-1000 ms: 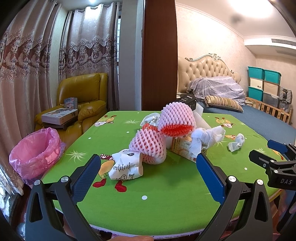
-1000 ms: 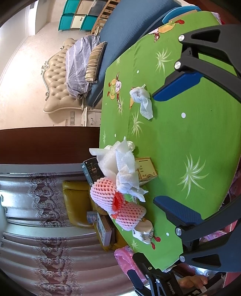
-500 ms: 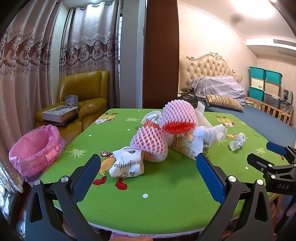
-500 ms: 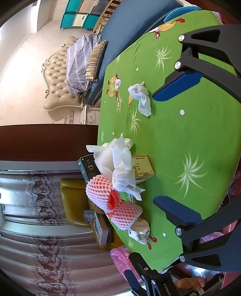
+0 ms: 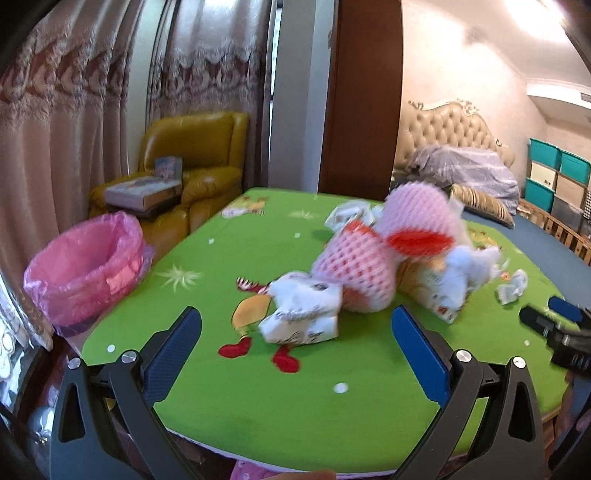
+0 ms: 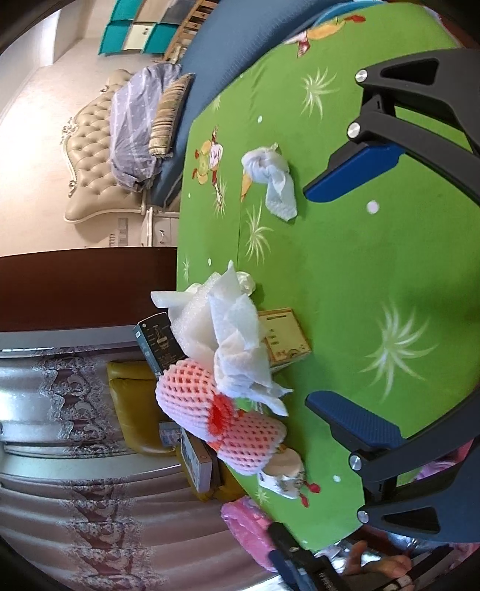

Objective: Collect trash
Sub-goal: 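Grasp the white printed paper bag with the left gripper while the right gripper grasps the crumpled white tissue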

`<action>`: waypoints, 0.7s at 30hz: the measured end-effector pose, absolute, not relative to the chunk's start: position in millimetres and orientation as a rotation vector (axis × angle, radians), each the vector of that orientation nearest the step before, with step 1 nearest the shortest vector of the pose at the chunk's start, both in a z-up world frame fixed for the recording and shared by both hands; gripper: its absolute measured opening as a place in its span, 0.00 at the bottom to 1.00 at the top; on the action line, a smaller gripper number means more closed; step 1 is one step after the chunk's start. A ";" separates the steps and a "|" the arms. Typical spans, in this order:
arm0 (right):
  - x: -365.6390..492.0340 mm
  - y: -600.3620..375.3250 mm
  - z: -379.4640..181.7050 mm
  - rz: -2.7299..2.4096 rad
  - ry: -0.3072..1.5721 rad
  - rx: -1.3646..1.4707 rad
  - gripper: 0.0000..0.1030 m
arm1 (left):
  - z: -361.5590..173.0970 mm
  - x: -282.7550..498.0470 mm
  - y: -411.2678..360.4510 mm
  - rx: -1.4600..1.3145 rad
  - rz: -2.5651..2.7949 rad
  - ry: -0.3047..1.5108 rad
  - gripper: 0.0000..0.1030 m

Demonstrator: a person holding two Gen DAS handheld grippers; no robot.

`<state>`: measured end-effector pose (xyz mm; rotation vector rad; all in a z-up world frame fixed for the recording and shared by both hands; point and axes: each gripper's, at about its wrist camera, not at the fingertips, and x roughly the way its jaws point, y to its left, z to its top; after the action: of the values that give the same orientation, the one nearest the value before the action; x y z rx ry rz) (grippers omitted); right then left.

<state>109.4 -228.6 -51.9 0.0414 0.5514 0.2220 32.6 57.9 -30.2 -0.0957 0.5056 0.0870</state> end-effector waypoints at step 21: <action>155.8 -174.8 -53.2 0.299 0.520 -0.028 0.45 | -57.8 74.2 71.8 -0.002 0.039 0.619 0.92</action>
<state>155.8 -174.8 -53.2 -0.0282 0.5198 0.2995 74.2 71.8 -57.8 -0.0020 0.6195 0.0389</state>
